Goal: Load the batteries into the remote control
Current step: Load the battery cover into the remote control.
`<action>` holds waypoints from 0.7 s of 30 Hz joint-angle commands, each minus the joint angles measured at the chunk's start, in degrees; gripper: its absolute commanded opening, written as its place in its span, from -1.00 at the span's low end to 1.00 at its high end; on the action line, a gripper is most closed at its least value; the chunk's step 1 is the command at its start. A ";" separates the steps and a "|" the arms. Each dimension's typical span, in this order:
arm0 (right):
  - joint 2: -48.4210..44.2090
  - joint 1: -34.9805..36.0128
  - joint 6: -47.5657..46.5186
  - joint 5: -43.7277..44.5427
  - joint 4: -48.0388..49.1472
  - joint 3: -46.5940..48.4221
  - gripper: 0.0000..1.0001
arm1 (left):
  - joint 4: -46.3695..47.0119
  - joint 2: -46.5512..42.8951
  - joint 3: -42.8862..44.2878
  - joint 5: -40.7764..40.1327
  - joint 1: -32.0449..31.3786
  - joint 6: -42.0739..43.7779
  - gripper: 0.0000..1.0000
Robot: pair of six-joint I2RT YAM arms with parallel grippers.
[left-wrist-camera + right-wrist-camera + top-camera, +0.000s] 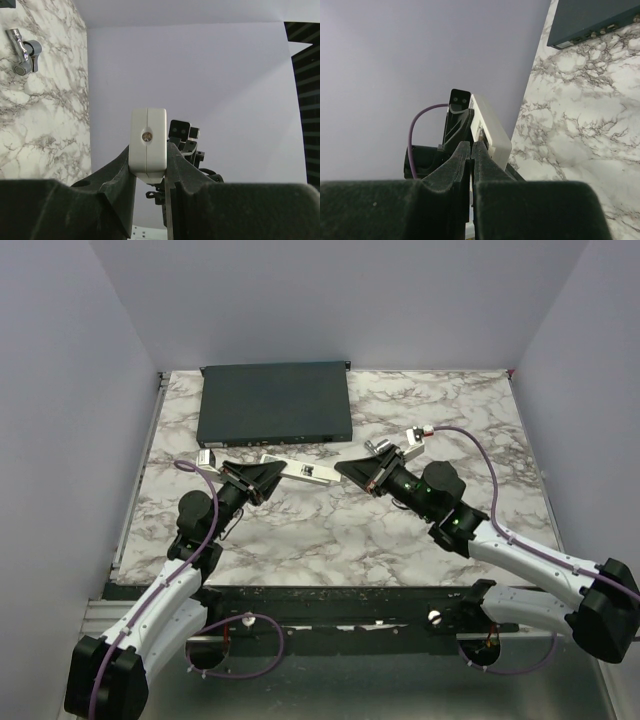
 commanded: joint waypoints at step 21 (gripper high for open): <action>4.15 0.11 3.26 0.11 2.43 -0.39 -0.99 | 4.75 0.02 0.01 0.31 -0.22 -1.77 -1.00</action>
